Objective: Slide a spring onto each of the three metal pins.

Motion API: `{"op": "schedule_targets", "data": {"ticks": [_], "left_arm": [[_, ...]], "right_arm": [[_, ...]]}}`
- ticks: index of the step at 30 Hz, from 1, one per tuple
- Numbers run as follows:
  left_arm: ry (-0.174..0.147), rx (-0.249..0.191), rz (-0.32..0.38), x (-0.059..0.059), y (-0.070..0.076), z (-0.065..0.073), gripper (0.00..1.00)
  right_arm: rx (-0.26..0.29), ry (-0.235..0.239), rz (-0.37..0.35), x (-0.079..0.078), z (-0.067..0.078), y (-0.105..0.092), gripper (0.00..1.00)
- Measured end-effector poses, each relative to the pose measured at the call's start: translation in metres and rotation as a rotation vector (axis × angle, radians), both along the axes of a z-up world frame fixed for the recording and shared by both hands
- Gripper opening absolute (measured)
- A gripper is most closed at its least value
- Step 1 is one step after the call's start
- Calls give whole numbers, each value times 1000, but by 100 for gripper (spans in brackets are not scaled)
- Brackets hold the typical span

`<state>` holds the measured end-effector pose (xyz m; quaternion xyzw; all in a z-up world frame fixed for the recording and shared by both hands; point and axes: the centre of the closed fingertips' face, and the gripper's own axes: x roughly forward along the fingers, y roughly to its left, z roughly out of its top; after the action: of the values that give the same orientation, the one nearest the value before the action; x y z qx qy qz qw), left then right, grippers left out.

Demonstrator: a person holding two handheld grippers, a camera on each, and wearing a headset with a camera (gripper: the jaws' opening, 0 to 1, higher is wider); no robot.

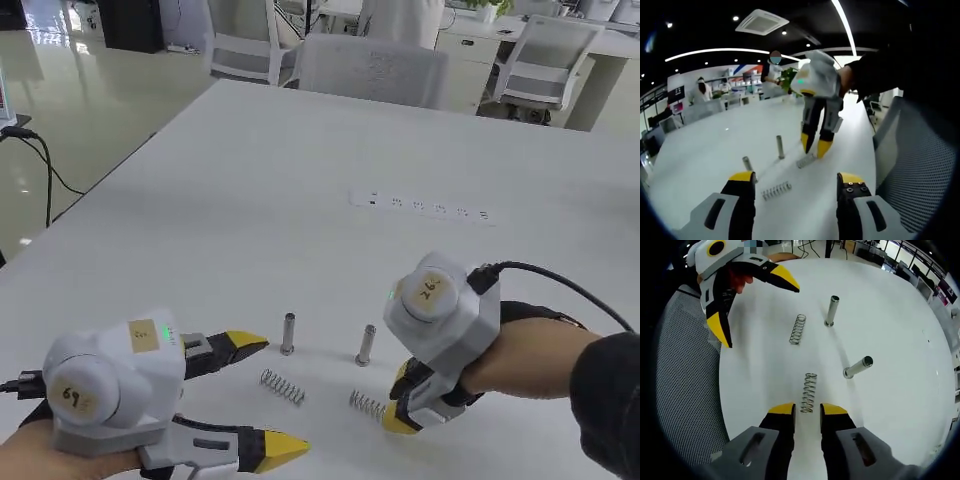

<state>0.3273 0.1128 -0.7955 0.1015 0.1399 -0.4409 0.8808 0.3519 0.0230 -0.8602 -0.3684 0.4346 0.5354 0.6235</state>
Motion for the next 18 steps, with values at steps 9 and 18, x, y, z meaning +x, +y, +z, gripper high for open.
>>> {"op": "schedule_targets", "data": {"ticks": [9,18], "left_arm": [[-2,-4,-8,0,-2,1,57],[-2,-5,-10,0,-3,1,56]], "right_arm": [[-18,-10,2,0,-4,1,15],[-28,-18,-4,1,-8,0,10]]}}
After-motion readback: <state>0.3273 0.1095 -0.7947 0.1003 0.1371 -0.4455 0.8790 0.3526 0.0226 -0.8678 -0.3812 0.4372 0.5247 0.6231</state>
